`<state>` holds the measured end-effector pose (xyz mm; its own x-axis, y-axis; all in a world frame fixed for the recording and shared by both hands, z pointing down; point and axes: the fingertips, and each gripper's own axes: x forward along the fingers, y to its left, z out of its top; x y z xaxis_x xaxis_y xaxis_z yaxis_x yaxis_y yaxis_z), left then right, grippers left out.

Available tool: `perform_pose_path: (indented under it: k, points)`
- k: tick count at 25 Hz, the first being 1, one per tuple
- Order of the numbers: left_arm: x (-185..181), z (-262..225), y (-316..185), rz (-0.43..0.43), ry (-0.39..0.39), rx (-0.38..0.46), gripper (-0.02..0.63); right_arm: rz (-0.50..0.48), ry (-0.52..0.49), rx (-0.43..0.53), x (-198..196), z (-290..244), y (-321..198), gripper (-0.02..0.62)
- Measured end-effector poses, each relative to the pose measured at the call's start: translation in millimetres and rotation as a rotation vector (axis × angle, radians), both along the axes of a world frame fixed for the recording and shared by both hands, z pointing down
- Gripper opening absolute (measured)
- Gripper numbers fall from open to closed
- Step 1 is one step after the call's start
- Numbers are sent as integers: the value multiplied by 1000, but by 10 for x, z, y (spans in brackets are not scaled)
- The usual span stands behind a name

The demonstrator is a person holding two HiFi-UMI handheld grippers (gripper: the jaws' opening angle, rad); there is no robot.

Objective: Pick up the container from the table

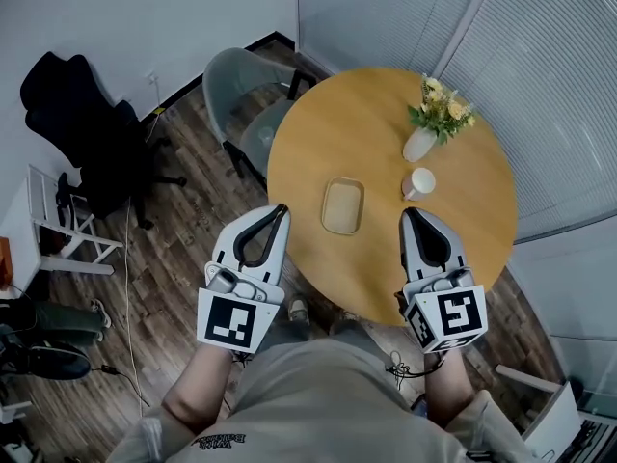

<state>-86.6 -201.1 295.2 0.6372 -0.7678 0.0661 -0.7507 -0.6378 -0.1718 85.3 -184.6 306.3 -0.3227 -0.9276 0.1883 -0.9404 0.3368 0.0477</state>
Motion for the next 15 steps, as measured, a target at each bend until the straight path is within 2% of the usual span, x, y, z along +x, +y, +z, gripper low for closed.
perform_pose_path:
  k: [15]
  points:
    - [184, 66, -286, -40, -17, -23, 20, -39, 4, -17, 176, 95, -354, 34]
